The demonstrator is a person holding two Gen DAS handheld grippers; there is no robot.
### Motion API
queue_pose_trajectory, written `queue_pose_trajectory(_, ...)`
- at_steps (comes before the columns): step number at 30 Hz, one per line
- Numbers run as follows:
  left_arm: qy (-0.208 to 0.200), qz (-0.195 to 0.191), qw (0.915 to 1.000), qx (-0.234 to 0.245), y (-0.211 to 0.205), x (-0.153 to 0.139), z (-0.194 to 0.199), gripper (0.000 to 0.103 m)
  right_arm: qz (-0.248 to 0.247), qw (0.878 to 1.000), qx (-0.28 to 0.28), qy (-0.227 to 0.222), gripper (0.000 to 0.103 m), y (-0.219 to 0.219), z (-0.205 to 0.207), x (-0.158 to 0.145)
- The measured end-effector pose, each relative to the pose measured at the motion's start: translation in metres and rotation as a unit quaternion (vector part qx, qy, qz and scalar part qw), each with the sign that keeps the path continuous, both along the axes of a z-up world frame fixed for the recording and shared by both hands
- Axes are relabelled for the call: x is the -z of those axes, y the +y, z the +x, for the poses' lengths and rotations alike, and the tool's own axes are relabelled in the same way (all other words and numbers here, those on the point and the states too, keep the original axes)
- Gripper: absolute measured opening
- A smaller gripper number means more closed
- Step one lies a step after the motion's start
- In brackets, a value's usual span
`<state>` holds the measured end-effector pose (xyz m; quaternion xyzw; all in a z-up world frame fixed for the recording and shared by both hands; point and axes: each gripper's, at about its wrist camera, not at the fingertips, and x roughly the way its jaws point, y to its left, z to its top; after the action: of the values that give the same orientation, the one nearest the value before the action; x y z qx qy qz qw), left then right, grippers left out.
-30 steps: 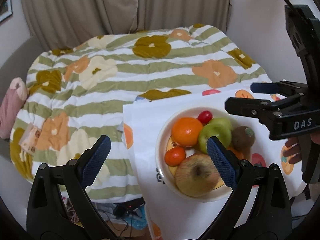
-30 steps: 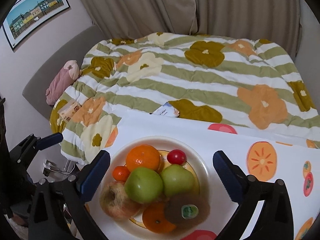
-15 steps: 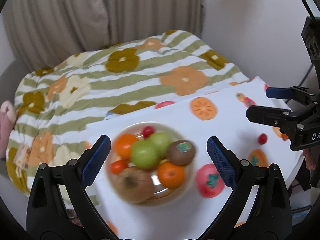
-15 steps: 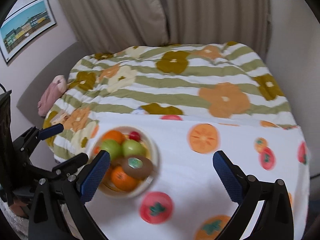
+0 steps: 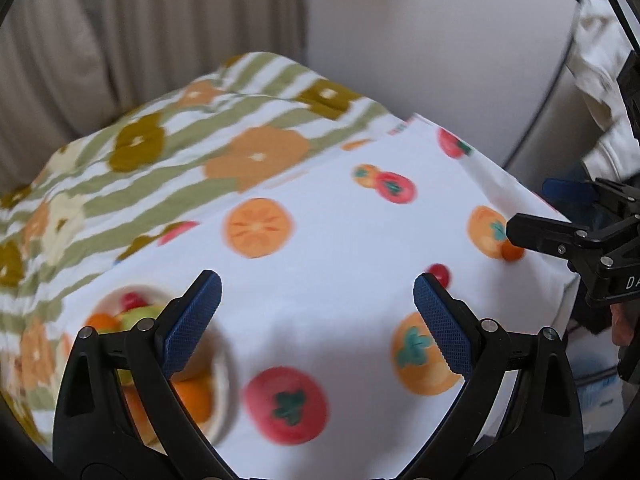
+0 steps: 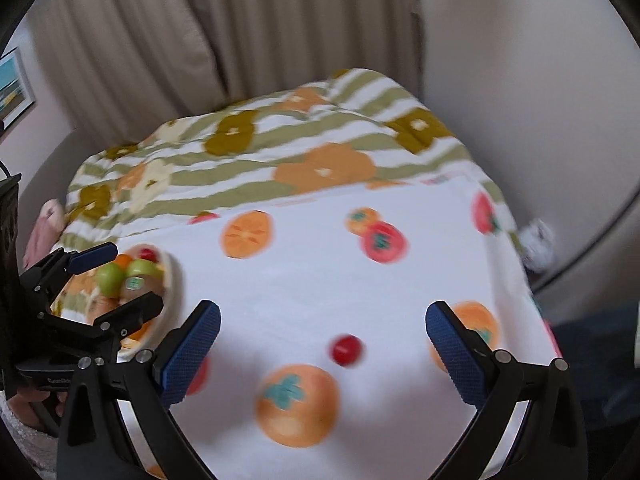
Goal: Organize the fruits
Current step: 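Move both tools from the bowl to the loose tomato and mandarin, then grasp the red cherry tomato with the left tool while the right tool grasps the mandarin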
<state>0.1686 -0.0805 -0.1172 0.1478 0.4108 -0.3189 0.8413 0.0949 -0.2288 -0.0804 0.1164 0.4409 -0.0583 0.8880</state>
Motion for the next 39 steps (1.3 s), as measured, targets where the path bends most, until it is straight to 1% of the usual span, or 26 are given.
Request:
queue_pose_trajectory(3, 0.004, 0.010, 0.9992, 0.039, -0.032, 0.017, -0.008, 0.102, 0.002, 1.000, 0.022, 0.004, 0.103, -0.020, -0.013, 0.010)
queue_pose_trajectory(9, 0.014, 0.026, 0.9957, 0.088, -0.079, 0.048, -0.021, 0.101, 0.015, 0.998, 0.058, 0.023, 0.103, -0.052, -0.033, 0.037)
queue_pose_trajectory(11, 0.017, 0.032, 0.9944, 0.099, -0.092, 0.059, -0.026, 0.094, 0.018, 0.997, 0.067, 0.021, 0.103, -0.060, -0.042, 0.044)
queue_pose_trajectory(15, 0.016, 0.044, 0.9926, 0.112, -0.108, 0.079, -0.035, 0.084, 0.018, 0.996, 0.080, 0.023, 0.103, -0.071, -0.054, 0.062)
queue_pose_trajectory(17, 0.007, 0.056, 0.9913, 0.119, -0.116, 0.087, -0.039, 0.075, 0.012, 0.996, 0.082, 0.028, 0.102, -0.074, -0.058, 0.070)
queue_pose_trajectory(18, 0.006, 0.059, 0.9909, 0.121, -0.119, 0.089, -0.040, 0.073, 0.010, 0.996, 0.083, 0.030, 0.102, -0.075, -0.059, 0.075)
queue_pose_trajectory(20, 0.007, 0.063, 0.9903, 0.124, -0.124, 0.096, -0.041, 0.064, 0.009, 0.996, 0.081, 0.035, 0.099, -0.078, -0.060, 0.082)
queue_pose_trajectory(24, 0.013, 0.070, 0.9901, 0.121, -0.130, 0.106, -0.041, 0.058, 0.000, 0.996, 0.077, 0.044, 0.094, -0.080, -0.059, 0.094)
queue_pose_trajectory(25, 0.016, 0.072, 0.9901, 0.120, -0.130, 0.108, -0.041, 0.051, -0.001, 0.996, 0.077, 0.045, 0.091, -0.081, -0.059, 0.097)
queue_pose_trajectory(26, 0.019, 0.075, 0.9901, 0.118, -0.130, 0.110, -0.041, 0.047, -0.003, 0.996, 0.075, 0.047, 0.089, -0.081, -0.058, 0.099)
queue_pose_trajectory(29, 0.029, 0.081, 0.9898, 0.113, -0.131, 0.116, -0.041, 0.042, -0.012, 0.996, 0.068, 0.051, 0.088, -0.081, -0.057, 0.103)
queue_pose_trajectory(30, 0.030, 0.076, 0.9903, 0.112, -0.130, 0.116, -0.042, 0.040, -0.013, 0.997, 0.065, 0.051, 0.087, -0.081, -0.056, 0.104)
queue_pose_trajectory(33, 0.032, 0.073, 0.9913, 0.105, -0.130, 0.116, -0.042, 0.038, -0.015, 0.997, 0.056, 0.054, 0.076, -0.082, -0.053, 0.108)
queue_pose_trajectory(34, 0.030, 0.074, 0.9917, 0.101, -0.130, 0.116, -0.043, 0.036, -0.017, 0.997, 0.055, 0.054, 0.074, -0.082, -0.053, 0.109)
queue_pose_trajectory(36, 0.031, 0.072, 0.9922, 0.097, -0.129, 0.116, -0.043, 0.036, -0.019, 0.997, 0.055, 0.054, 0.073, -0.083, -0.053, 0.110)
queue_pose_trajectory(39, 0.031, 0.069, 0.9931, 0.089, -0.129, 0.116, -0.044, 0.036, -0.022, 0.997, 0.053, 0.057, 0.067, -0.085, -0.051, 0.113)
